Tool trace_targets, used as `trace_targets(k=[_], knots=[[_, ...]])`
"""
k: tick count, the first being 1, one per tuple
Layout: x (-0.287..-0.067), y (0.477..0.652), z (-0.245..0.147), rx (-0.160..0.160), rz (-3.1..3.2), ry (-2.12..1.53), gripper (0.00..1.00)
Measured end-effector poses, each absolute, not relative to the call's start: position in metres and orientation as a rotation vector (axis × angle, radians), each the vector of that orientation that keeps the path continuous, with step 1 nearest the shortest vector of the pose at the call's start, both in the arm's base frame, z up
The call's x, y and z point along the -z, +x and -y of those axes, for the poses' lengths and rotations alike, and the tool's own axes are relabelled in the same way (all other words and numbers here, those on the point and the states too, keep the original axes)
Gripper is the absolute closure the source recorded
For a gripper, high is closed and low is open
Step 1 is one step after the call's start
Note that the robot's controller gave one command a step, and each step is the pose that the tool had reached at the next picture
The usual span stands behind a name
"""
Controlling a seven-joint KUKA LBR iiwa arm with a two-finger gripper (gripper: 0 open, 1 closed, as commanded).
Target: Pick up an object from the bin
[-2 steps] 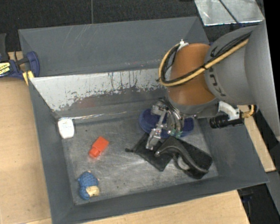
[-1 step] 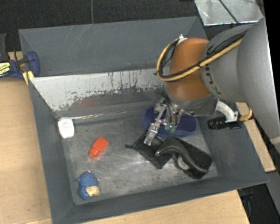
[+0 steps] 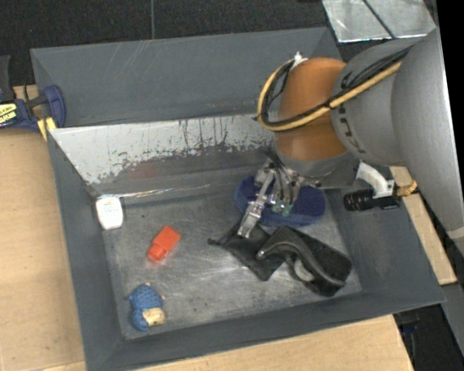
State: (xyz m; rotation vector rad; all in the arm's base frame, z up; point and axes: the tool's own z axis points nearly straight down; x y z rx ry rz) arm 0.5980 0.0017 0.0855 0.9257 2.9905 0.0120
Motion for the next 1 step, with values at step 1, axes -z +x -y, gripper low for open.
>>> trace_targets(k=[1], knots=[[-0.0794,0.6087,0.0036,-0.019,-2.938,1.102,0.0]])
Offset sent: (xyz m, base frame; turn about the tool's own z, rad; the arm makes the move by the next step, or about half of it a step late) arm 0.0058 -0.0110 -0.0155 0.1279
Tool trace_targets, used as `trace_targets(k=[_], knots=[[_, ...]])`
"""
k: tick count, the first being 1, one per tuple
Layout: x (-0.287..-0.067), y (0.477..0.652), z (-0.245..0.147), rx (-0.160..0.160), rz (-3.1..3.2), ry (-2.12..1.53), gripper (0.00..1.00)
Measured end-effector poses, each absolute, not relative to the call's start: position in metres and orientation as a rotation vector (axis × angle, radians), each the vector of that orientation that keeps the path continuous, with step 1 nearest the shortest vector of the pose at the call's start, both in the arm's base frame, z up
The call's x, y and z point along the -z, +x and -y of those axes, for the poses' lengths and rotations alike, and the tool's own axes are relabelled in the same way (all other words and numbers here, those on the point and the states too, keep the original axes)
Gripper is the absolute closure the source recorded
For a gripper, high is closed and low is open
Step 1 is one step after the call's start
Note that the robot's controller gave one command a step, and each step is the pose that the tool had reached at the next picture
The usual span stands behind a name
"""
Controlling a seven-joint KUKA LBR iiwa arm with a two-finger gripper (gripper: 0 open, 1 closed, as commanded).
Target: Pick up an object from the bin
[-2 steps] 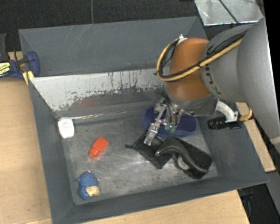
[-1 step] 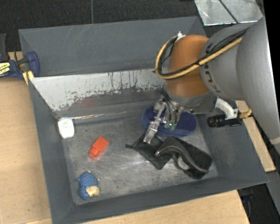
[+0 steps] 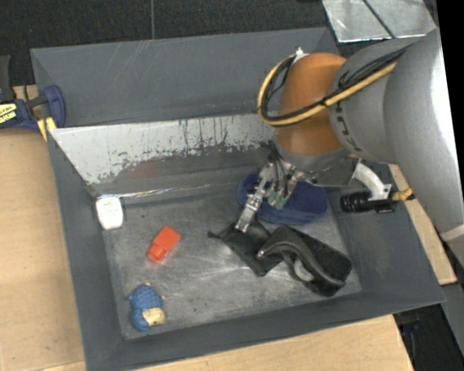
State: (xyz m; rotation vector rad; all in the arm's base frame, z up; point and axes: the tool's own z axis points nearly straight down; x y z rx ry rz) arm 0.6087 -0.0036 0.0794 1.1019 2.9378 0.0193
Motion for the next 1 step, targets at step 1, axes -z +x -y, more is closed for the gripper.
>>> trace_targets(k=[1], knots=[[-0.0841,0.6115,0.0009,-0.011,-2.94,1.091,0.0]])
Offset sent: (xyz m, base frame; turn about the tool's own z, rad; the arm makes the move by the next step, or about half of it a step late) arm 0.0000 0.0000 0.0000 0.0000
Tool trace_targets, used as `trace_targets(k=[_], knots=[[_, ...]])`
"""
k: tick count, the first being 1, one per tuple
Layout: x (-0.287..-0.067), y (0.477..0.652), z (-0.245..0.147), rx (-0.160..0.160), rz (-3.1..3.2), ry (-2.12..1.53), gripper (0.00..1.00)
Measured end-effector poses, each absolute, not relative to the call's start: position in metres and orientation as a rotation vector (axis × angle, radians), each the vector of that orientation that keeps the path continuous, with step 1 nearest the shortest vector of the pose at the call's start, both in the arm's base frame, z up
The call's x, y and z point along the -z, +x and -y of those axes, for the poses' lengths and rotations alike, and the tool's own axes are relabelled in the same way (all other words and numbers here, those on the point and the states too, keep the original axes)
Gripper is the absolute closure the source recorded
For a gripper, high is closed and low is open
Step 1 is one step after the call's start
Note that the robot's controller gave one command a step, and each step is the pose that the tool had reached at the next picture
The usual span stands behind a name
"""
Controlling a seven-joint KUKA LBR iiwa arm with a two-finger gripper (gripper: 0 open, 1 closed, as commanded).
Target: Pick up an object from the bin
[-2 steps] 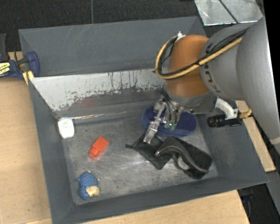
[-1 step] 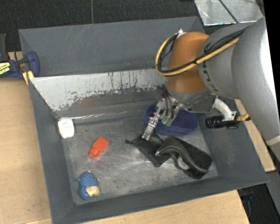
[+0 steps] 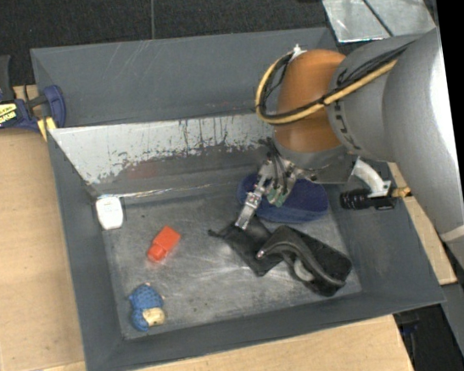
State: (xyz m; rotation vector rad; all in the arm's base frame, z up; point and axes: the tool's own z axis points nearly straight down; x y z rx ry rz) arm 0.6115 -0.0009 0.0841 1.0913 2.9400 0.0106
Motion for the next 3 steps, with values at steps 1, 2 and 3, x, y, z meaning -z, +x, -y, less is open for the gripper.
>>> trace_targets(k=[1,2,3], knots=[[-0.09,0.617,0.006,-0.009,-2.918,1.088,1.0],[-0.131,0.62,0.007,-0.004,-2.934,1.088,1.0],[-0.167,0.622,0.008,-0.003,-2.941,1.084,1.0]])
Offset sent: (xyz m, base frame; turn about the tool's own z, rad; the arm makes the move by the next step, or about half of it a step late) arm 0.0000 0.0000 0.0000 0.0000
